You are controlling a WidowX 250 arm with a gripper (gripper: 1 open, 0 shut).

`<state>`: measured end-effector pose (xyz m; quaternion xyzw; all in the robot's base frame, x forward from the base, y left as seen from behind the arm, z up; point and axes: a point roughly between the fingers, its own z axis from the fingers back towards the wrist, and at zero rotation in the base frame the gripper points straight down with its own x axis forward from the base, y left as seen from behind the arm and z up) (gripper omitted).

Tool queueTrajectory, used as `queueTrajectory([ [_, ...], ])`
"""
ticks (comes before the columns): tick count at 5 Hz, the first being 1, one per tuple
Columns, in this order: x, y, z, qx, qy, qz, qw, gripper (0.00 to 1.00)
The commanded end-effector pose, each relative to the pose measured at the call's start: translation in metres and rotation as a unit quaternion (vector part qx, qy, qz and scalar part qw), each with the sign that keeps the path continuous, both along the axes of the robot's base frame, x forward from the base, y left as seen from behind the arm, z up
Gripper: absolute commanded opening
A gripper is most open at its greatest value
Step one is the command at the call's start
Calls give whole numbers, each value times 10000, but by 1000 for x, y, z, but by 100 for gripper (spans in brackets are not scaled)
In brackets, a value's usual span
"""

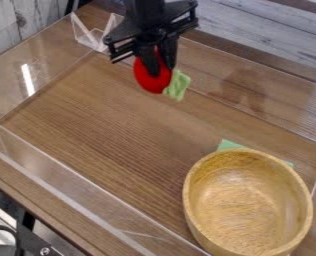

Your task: Move the red object to the left side of the table

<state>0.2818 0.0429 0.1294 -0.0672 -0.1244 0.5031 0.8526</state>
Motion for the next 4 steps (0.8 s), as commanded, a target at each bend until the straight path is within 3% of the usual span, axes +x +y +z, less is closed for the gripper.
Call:
queueTrajectory([
  [1, 1, -4, 5, 58, -255, 204, 9995, 0],
  [2, 2, -12, -5, 64, -234, 277, 9993, 0],
  [4, 7, -39, -13, 47, -214, 1053, 9942, 0],
])
